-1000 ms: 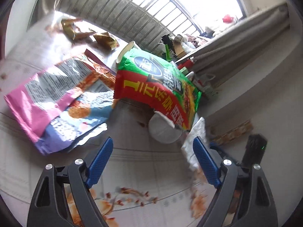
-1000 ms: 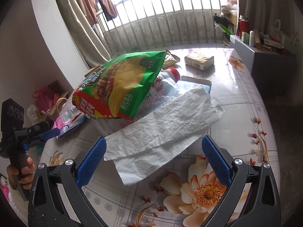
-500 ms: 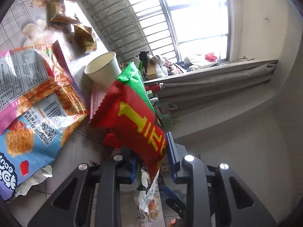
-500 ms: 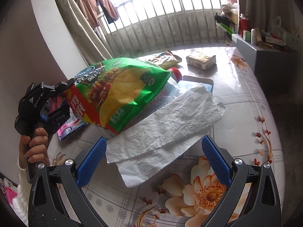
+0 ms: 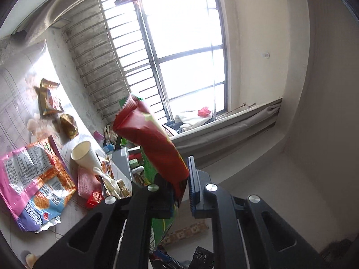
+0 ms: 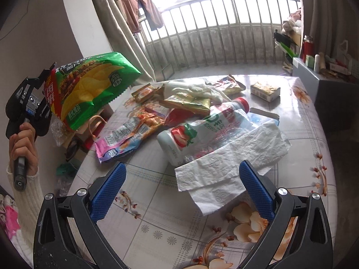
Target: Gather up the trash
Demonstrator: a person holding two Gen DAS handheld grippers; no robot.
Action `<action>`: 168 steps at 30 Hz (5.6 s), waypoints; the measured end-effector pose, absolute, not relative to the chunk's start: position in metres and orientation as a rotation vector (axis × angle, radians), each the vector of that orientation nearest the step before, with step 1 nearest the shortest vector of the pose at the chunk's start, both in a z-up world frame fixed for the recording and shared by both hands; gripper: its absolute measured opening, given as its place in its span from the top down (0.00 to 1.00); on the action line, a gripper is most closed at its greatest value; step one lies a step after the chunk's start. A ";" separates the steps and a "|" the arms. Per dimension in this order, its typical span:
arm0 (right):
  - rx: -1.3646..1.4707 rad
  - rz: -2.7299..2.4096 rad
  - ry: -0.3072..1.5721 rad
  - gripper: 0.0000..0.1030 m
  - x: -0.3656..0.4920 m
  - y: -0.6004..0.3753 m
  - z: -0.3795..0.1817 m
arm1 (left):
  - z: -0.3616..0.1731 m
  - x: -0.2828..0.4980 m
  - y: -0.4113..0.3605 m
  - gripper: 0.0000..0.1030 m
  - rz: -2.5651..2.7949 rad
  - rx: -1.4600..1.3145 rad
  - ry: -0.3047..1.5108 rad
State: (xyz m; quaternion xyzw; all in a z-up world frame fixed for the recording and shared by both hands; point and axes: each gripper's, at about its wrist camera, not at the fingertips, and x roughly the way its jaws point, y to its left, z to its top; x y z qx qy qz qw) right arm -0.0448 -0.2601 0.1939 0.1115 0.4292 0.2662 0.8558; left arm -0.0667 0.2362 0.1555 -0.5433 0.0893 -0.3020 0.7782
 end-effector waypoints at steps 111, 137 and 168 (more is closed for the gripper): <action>0.794 -0.444 2.049 0.62 -0.256 -0.531 -0.405 | 0.137 -0.161 -0.204 0.90 -1.041 -0.252 0.649; 0.867 -0.886 1.066 0.45 -0.404 -0.647 -0.001 | -0.267 -0.316 -0.538 0.63 -1.209 1.091 1.253; 0.398 -0.353 1.592 0.81 -0.235 -0.514 -0.310 | 0.132 -0.174 -0.198 0.40 -1.008 -0.134 0.858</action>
